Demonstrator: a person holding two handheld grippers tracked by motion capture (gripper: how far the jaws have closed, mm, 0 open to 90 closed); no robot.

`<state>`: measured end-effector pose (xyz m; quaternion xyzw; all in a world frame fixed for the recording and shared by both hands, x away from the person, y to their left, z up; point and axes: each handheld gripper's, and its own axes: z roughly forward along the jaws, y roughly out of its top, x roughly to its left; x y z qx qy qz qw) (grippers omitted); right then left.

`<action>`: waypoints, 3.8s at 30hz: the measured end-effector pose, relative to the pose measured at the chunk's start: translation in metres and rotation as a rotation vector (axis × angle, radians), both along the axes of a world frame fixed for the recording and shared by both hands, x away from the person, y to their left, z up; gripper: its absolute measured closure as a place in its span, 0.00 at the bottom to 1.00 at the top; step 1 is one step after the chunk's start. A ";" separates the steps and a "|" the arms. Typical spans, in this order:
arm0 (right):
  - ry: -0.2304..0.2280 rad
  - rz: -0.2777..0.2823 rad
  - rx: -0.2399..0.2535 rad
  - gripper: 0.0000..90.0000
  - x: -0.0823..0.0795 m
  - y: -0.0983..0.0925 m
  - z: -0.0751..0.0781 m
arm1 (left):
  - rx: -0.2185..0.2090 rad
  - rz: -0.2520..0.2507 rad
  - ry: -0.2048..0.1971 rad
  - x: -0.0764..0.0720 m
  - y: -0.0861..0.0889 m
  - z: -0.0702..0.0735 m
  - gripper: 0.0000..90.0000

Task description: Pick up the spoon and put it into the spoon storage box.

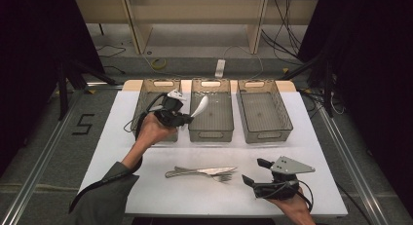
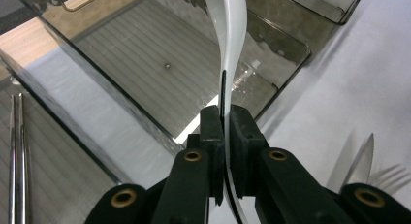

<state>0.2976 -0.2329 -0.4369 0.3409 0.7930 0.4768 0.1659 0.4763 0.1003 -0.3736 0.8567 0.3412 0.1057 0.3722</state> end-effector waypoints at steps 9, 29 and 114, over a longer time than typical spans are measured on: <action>-0.006 0.001 0.008 0.26 -0.001 -0.001 0.001 | -0.036 0.025 0.011 0.020 -0.016 -0.005 0.94; -0.006 0.003 0.015 0.26 -0.003 -0.002 0.001 | -0.057 0.065 0.004 0.040 -0.038 -0.008 0.94; -0.009 0.009 0.000 0.26 -0.004 0.000 0.001 | 0.180 -0.180 0.163 -0.065 -0.009 -0.044 0.20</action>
